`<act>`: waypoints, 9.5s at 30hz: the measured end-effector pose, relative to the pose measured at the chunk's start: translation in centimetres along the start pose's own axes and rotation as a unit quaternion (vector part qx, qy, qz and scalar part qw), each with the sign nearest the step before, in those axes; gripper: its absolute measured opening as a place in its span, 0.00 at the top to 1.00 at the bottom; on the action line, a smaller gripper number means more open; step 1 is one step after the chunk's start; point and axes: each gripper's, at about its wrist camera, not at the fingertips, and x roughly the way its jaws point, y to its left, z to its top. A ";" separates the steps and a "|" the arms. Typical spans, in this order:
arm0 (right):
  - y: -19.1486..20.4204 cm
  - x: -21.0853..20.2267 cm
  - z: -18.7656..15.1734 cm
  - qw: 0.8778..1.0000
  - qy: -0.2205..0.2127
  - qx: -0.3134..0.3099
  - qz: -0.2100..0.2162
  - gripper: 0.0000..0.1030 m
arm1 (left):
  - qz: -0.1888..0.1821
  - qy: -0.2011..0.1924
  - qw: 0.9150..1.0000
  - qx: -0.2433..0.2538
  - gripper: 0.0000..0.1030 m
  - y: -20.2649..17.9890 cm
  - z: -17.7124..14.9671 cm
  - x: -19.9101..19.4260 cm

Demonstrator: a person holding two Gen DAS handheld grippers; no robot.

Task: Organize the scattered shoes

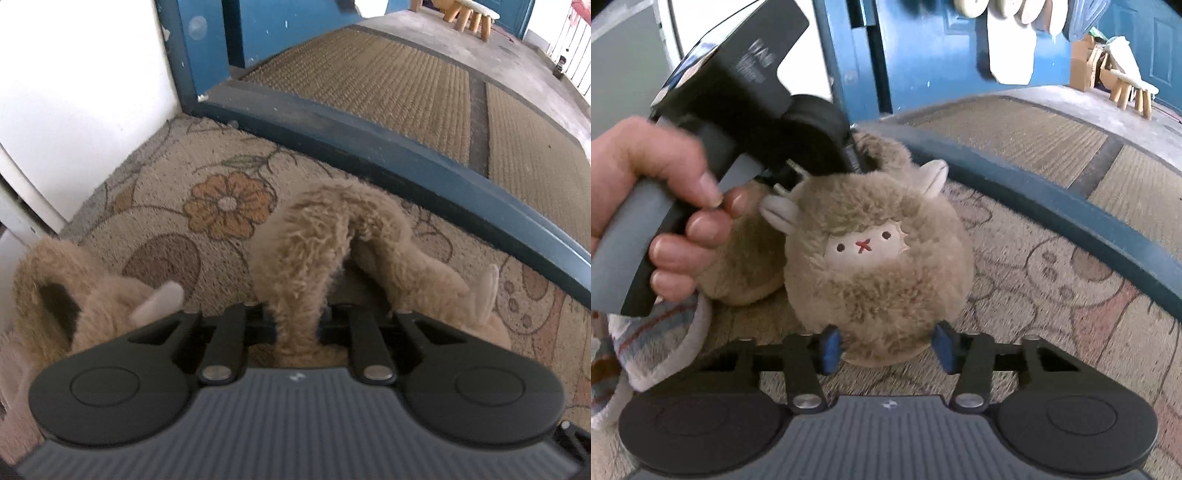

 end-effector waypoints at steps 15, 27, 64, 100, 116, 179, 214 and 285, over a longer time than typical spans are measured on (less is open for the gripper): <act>-0.2 5.9 7.4 0.994 0.048 -0.086 0.052 0.53 | 0.048 -0.032 0.996 -0.073 0.85 5.3 2.8 0.3; 0.2 7.9 9.9 0.985 0.042 -0.163 0.027 0.54 | 0.066 -0.037 0.994 -0.079 0.81 5.8 3.6 0.6; 5.0 2.5 7.2 0.998 0.031 -0.056 0.000 0.06 | 0.287 -0.087 0.952 0.059 0.00 4.7 0.6 -3.0; 4.8 -10.0 -8.3 0.972 0.058 0.155 -0.167 0.01 | 0.088 0.032 0.994 -0.049 0.00 3.4 -16.6 -15.2; 7.5 -15.6 -13.1 0.973 0.066 0.147 -0.167 0.01 | 0.033 0.049 0.998 0.009 0.00 3.2 -20.5 -20.8; 14.8 -32.9 1.1 0.987 -0.092 -0.084 -0.106 0.01 | -0.014 -0.086 0.996 0.034 0.00 9.7 -21.3 -39.3; 28.9 -54.0 11.5 0.968 -0.222 -0.115 0.029 0.00 | 0.213 -0.171 0.957 -0.100 0.00 20.0 -26.6 -63.0; 56.6 -20.5 -16.8 0.940 0.076 -0.308 0.127 0.13 | 0.183 0.090 0.879 -0.432 0.00 47.4 -44.1 -31.8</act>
